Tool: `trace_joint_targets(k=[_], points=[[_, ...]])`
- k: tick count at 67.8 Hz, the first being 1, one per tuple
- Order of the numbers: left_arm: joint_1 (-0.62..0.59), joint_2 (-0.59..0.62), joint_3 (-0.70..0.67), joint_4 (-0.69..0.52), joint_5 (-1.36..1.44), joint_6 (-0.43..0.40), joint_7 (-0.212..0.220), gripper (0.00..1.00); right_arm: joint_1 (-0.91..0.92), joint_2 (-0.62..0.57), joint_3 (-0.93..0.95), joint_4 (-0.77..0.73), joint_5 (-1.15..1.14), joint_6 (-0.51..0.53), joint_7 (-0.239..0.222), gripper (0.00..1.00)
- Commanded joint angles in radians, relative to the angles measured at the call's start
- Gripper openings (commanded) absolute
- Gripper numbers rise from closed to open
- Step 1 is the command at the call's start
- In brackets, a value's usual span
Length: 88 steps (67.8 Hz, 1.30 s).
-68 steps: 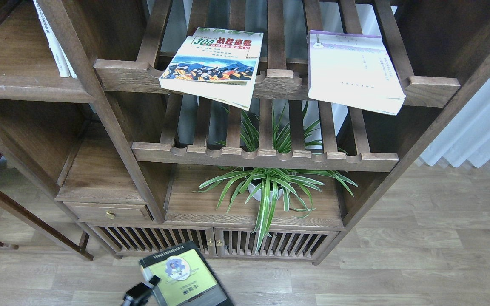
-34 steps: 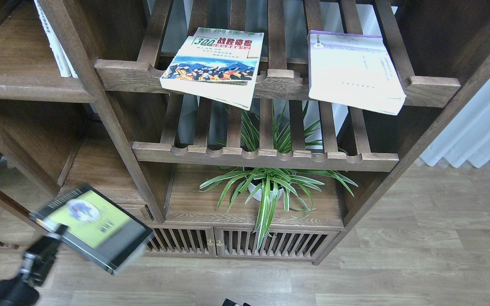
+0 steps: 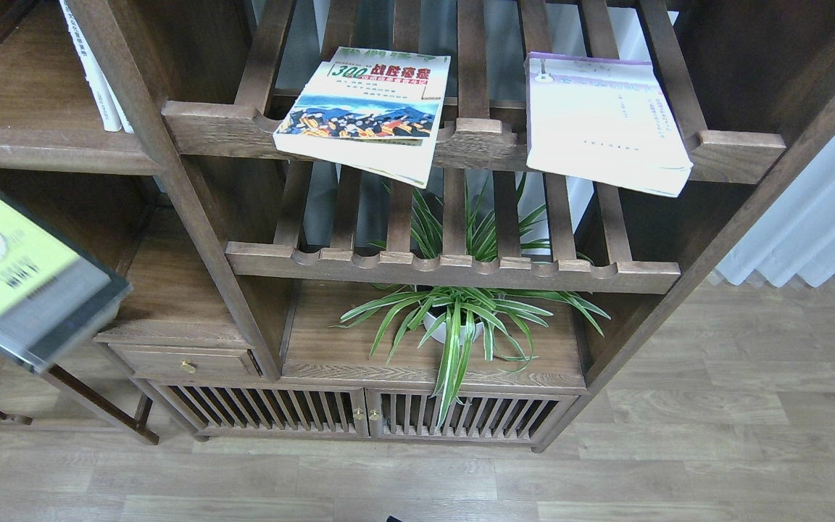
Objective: Organize books on shelf
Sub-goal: 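Carry the green book with the left gripper toward the far shelf section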
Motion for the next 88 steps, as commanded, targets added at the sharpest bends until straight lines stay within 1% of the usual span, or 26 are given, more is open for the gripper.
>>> trace_joint_targets(k=[1,15,16,22,26,27,31,32,36,46,59,60,61,62,66,80,88], points=[[-0.007,0.024,-0.052,-0.001,0.001,0.000,0.000,0.06,0.000,0.000,0.000,-0.004,0.000,0.000,0.000,1.00],[-0.053,0.042,-0.061,0.005,0.004,0.000,0.006,0.06,-0.002,0.000,-0.002,-0.012,0.000,0.000,0.000,1.00],[-0.078,0.056,-0.065,0.011,0.006,0.000,0.023,0.06,-0.002,0.000,-0.002,-0.014,0.000,0.000,0.000,1.00],[-0.151,0.074,-0.063,0.023,0.010,0.000,0.077,0.06,-0.002,0.000,-0.002,-0.017,0.000,0.000,-0.001,1.00],[-0.211,0.074,-0.060,0.037,0.020,0.000,0.140,0.06,-0.002,0.000,-0.002,-0.017,0.000,0.000,-0.001,1.00],[-0.229,0.074,-0.060,0.042,0.024,0.000,0.161,0.06,-0.002,0.000,-0.002,-0.017,0.000,0.000,-0.001,1.00],[-0.265,0.076,-0.052,0.049,0.033,0.000,0.201,0.06,-0.002,0.000,-0.002,-0.017,0.000,0.000,-0.001,1.00],[-0.282,0.074,-0.052,0.052,0.039,0.000,0.218,0.06,-0.002,0.000,-0.002,-0.017,0.000,0.000,-0.001,1.00],[-0.309,0.074,-0.052,0.056,0.055,0.000,0.241,0.06,-0.002,0.000,-0.002,-0.017,0.000,0.000,-0.003,1.00],[-0.372,0.081,-0.091,0.066,0.159,0.000,0.244,0.06,-0.005,0.000,0.000,-0.017,0.000,0.000,-0.001,1.00],[-0.518,0.081,-0.169,0.134,0.406,0.000,0.250,0.06,-0.006,0.000,0.000,-0.017,0.000,0.000,-0.001,1.00],[-0.542,0.081,-0.172,0.141,0.433,0.000,0.252,0.06,-0.006,0.000,0.000,-0.017,0.000,0.000,-0.001,1.00],[-0.552,0.081,-0.172,0.144,0.447,0.000,0.253,0.06,-0.006,0.000,0.000,-0.017,0.000,0.000,-0.001,1.00],[-0.600,0.079,-0.172,0.163,0.507,0.000,0.258,0.06,-0.006,0.000,0.000,-0.017,0.000,0.000,-0.001,1.00],[-0.659,0.073,-0.172,0.177,0.568,0.000,0.259,0.06,-0.006,0.000,0.000,-0.017,0.000,0.000,-0.001,1.00],[-0.825,0.054,-0.144,0.217,0.740,0.000,0.259,0.06,-0.006,0.000,0.000,-0.017,0.000,0.000,-0.001,1.00],[-0.906,0.051,-0.086,0.249,0.806,0.000,0.259,0.06,-0.006,0.000,-0.002,-0.017,0.000,0.000,-0.001,1.00]])
